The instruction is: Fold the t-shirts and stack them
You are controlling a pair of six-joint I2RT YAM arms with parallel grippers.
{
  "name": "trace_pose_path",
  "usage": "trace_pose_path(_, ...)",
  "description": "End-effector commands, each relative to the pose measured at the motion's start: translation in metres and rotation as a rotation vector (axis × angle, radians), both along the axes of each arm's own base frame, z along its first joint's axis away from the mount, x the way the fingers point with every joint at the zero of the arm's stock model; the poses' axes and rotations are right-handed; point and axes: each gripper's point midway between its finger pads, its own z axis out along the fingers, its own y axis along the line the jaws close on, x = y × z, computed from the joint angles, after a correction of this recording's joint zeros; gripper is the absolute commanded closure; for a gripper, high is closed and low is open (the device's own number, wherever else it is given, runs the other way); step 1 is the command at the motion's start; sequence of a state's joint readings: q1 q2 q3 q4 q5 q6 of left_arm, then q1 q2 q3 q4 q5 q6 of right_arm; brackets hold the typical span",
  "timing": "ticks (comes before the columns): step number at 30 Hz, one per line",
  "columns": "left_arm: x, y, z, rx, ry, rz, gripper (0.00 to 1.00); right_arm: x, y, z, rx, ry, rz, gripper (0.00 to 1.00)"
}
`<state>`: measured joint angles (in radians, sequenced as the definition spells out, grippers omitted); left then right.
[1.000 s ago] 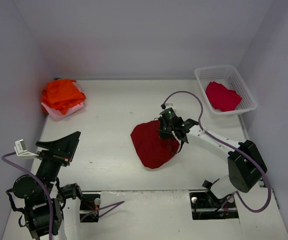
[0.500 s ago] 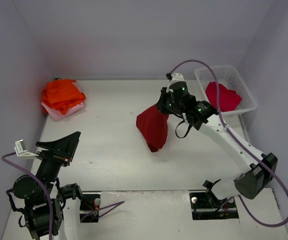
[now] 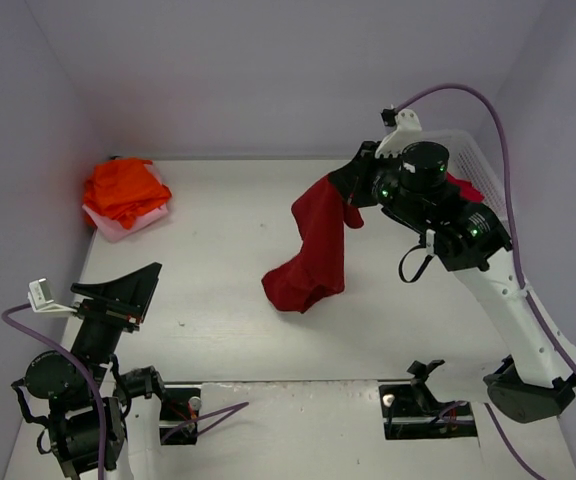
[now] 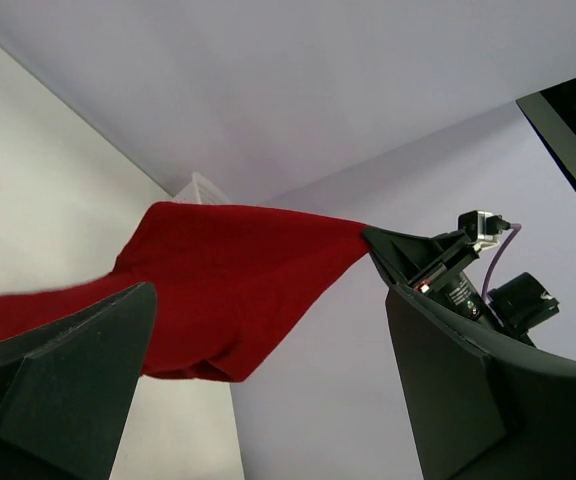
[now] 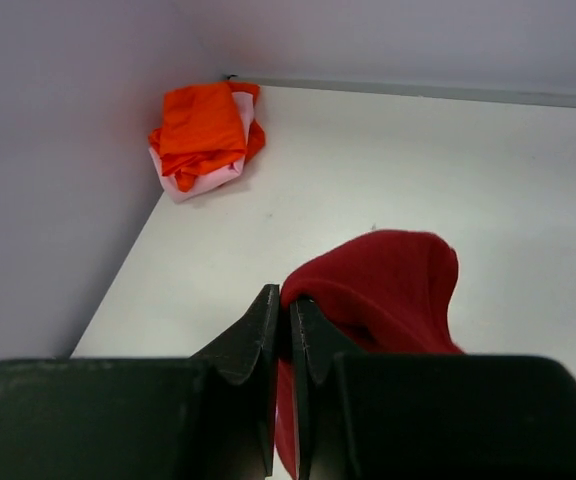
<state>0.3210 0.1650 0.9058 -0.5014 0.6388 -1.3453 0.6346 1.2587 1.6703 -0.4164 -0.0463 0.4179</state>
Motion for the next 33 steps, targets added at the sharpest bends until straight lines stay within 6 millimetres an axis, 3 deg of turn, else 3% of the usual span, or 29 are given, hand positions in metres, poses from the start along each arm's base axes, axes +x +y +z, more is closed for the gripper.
trace_pose_path(1,-0.001,-0.004,0.026,0.022,-0.096,-0.029,0.07,-0.013,-0.006,0.068,0.115,-0.153,0.020,1.00)
trace_pose_path(8,0.003,-0.007,0.025,0.000,-0.102,-0.062,0.07,-0.028,-0.007,0.128,0.202,-0.258,0.069,1.00)
trace_pose_path(15,0.014,-0.006,0.018,-0.046,-0.095,-0.090,0.07,-0.025,0.001,0.150,0.230,-0.294,0.092,1.00)
trace_pose_path(22,0.025,-0.002,0.017,-0.056,-0.079,-0.089,0.07,-0.031,-0.005,0.180,0.271,-0.354,0.084,1.00)
trace_pose_path(26,0.035,-0.002,0.019,-0.040,-0.065,-0.118,0.07,-0.027,-0.001,0.175,0.264,-0.343,0.091,1.00)
trace_pose_path(33,0.049,0.000,0.024,-0.008,-0.052,-0.131,0.07,-0.015,0.013,0.147,0.233,-0.275,0.110,1.00)
